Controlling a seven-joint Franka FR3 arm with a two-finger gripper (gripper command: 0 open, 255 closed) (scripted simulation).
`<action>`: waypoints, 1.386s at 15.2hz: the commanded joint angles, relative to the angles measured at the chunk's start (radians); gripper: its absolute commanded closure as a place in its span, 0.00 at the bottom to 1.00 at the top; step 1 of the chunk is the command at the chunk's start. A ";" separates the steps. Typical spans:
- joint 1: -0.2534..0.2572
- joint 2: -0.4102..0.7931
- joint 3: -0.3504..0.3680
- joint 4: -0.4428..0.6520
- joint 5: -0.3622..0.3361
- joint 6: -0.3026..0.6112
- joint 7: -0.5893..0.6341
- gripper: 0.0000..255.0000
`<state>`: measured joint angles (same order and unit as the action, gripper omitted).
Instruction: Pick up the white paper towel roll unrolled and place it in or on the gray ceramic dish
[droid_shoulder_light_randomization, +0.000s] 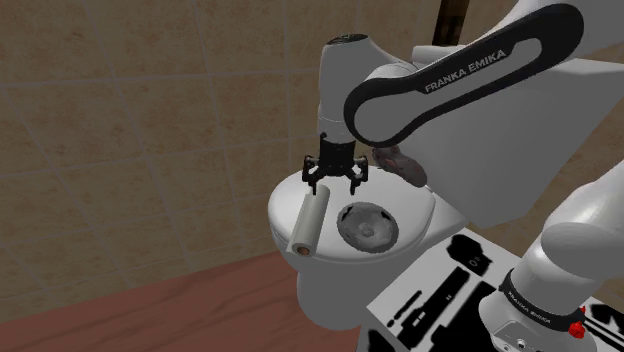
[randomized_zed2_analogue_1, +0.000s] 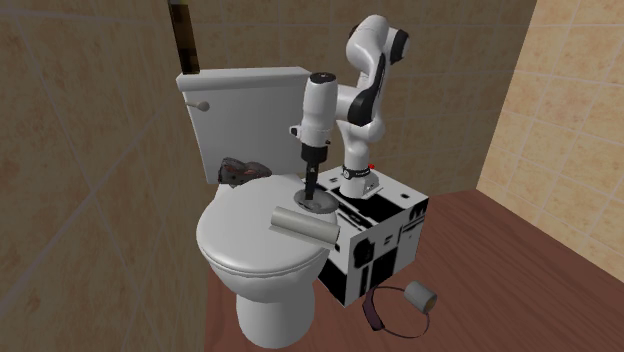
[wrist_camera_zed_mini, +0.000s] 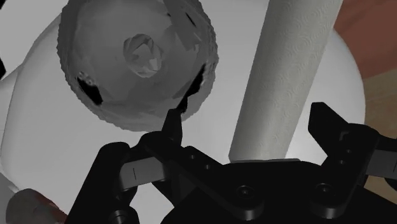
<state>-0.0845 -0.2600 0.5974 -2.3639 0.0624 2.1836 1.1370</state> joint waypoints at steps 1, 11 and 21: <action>-0.027 0.093 0.042 0.043 -0.053 0.035 0.111 0.00; -0.041 0.308 0.079 0.082 -0.231 0.154 0.331 0.00; -0.041 0.315 0.077 0.079 -0.237 0.161 0.335 1.00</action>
<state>-0.1251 0.0542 0.6749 -2.2842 -0.1748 2.3448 1.4724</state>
